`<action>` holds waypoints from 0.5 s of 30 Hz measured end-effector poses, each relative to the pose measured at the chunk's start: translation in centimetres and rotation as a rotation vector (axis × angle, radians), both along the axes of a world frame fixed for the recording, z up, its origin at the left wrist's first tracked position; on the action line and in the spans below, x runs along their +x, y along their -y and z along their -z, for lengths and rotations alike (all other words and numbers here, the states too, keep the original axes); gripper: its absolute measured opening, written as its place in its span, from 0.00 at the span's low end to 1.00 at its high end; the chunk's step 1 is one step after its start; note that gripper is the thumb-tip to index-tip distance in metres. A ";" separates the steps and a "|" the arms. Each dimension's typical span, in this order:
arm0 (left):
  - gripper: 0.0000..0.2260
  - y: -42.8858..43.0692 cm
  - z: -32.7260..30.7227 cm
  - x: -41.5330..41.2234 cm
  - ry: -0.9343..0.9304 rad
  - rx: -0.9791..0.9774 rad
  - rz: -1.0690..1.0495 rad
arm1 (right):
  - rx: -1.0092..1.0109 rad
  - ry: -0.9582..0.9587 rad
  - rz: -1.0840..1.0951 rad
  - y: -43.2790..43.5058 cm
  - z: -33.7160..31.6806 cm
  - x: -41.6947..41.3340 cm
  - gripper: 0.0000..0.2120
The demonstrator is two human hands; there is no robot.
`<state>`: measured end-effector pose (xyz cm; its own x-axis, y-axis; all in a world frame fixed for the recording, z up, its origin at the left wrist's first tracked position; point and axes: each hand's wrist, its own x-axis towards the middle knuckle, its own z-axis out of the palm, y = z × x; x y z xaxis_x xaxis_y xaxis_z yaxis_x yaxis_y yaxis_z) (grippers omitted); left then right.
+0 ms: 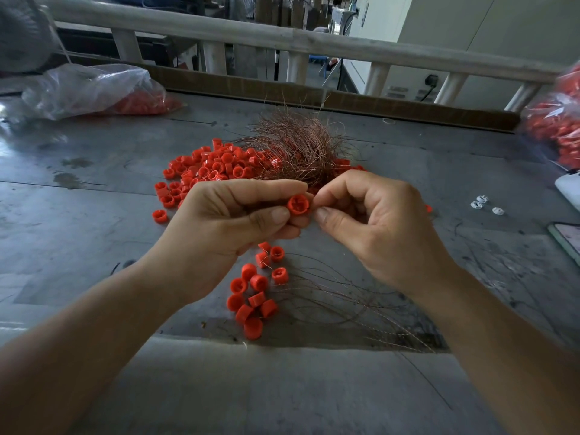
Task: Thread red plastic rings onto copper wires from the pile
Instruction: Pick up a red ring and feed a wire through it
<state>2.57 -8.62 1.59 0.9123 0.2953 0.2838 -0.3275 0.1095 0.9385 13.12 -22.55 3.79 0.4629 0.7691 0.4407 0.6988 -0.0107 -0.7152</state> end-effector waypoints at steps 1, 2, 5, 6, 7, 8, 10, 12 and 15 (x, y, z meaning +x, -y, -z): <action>0.13 0.0 0.0 0.0 0.000 0.002 -0.001 | -0.003 0.002 0.001 0.0 0.0 0.0 0.11; 0.13 0.0 0.0 0.0 -0.001 0.002 -0.004 | -0.007 0.002 0.003 -0.1 0.0 0.0 0.11; 0.13 -0.1 0.1 0.0 0.005 0.002 -0.005 | -0.009 -0.003 0.010 -0.1 0.1 0.1 0.10; 0.13 -0.1 0.1 0.0 0.008 0.006 -0.005 | -0.009 -0.010 0.007 -0.1 0.1 0.1 0.11; 0.13 -0.1 0.1 0.0 0.010 0.007 -0.006 | -0.009 -0.023 0.003 -0.1 0.0 0.1 0.11; 0.13 -0.1 0.1 0.0 0.011 0.002 -0.008 | -0.006 -0.047 -0.005 0.0 0.0 0.1 0.11; 0.13 -0.1 0.1 0.1 0.017 -0.025 -0.004 | 0.008 -0.136 -0.033 -0.1 -0.1 0.1 0.11; 0.12 -0.1 0.0 0.1 0.030 -0.058 0.019 | 0.030 -0.274 -0.074 -0.1 -0.3 0.0 0.10; 0.11 -0.1 -0.1 0.0 0.039 -0.101 0.089 | 0.042 -0.505 -0.139 -0.1 -0.4 0.1 0.10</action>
<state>2.56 -8.51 1.66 0.9250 0.2427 0.2924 -0.3481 0.2328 0.9081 13.22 -22.49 4.15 0.5201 0.8251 0.2205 0.2592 0.0935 -0.9613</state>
